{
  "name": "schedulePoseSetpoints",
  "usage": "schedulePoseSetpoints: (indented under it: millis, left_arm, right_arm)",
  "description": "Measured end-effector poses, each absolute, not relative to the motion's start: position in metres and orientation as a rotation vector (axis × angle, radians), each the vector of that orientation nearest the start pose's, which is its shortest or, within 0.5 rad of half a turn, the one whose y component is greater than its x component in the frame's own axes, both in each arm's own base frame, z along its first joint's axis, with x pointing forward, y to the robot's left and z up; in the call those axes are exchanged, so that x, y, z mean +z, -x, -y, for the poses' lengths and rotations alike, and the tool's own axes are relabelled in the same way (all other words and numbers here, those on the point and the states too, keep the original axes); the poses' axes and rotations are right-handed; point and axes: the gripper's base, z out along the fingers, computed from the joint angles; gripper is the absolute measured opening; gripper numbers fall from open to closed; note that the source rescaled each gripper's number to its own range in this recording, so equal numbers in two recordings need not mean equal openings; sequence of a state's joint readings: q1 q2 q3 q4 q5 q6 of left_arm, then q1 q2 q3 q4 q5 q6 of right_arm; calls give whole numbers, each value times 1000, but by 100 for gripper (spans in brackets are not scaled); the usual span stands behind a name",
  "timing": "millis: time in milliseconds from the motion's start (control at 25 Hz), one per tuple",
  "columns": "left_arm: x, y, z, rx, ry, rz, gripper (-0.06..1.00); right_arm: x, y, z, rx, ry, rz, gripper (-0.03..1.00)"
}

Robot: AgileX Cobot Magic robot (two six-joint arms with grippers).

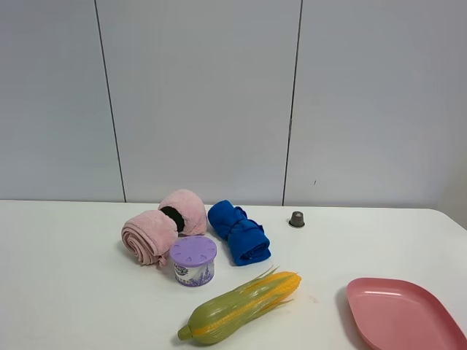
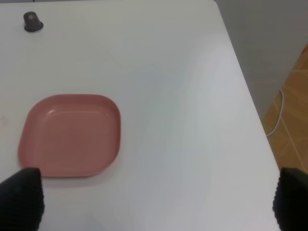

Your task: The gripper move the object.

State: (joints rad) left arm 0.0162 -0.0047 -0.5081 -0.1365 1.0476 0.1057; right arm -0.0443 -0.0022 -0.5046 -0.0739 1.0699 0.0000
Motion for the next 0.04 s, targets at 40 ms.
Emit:
schedulePoseSetpoints:
  millis: [40]
  left_arm:
    - [281, 6, 11, -85, -96, -2010, 100]
  right_arm:
    - [278, 7, 6, -116, -49, -2046, 87]
